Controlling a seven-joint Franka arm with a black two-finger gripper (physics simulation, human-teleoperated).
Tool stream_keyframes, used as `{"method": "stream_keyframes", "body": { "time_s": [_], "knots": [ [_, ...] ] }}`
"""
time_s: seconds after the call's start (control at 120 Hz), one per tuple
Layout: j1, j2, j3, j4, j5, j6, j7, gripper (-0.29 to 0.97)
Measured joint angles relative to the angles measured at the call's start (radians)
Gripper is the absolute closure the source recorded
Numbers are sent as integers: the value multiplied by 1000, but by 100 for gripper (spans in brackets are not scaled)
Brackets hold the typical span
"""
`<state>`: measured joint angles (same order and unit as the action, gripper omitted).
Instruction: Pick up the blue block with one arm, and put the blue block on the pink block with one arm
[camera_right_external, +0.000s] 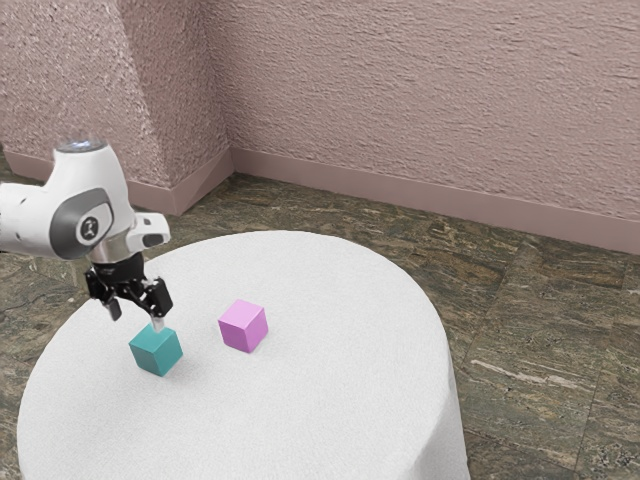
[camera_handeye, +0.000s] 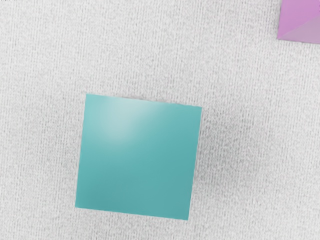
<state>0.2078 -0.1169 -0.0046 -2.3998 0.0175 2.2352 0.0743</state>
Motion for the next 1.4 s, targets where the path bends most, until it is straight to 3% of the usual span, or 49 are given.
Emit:
{"method": "stream_keyframes", "body": {
  "time_s": [0.667,0.925,1.1,1.4],
  "knots": [
    [20,199,-22,13,1,172,149,1],
    [19,211,-7,16,-46,203,177,26],
    [16,204,-5,17,-48,210,183,31],
    [20,211,-91,226,53,92,113,34]
  ]
}}
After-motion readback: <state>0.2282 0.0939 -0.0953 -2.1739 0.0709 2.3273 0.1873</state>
